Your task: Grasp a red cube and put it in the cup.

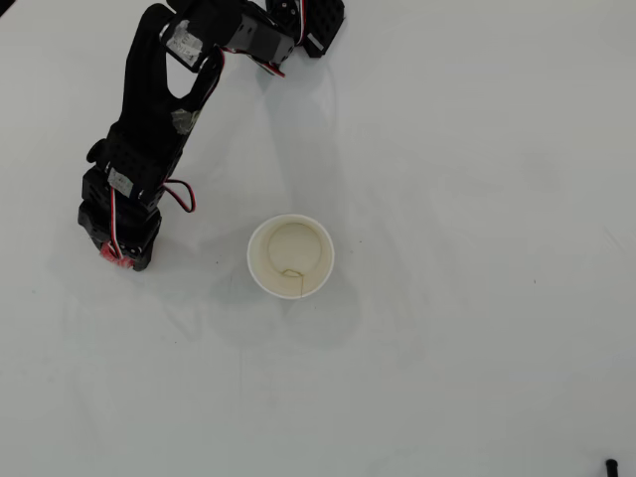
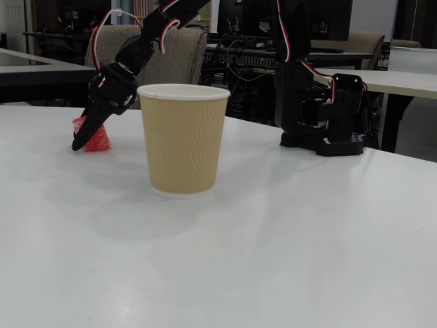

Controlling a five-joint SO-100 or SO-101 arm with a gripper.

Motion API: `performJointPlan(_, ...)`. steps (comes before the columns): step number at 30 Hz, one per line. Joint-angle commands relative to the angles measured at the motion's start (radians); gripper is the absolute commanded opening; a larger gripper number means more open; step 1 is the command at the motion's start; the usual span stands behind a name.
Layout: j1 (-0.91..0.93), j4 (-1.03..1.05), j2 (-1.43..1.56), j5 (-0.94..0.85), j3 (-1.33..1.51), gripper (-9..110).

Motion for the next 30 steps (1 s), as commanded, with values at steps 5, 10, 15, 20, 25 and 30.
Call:
performJointPlan(5,-0.060,0.034,0.160,0.083,-0.031,16)
performJointPlan(10,-0.109,0.069,0.281,0.127,0.032,16)
performJointPlan(15,-0.144,0.075,0.394,0.149,0.114,16)
performJointPlan(20,-0.176,0.078,0.489,0.169,0.179,16)
performJointPlan(25,-0.216,0.078,0.594,0.202,0.236,16)
performJointPlan(30,-0.249,0.078,0.696,0.218,0.298,16)
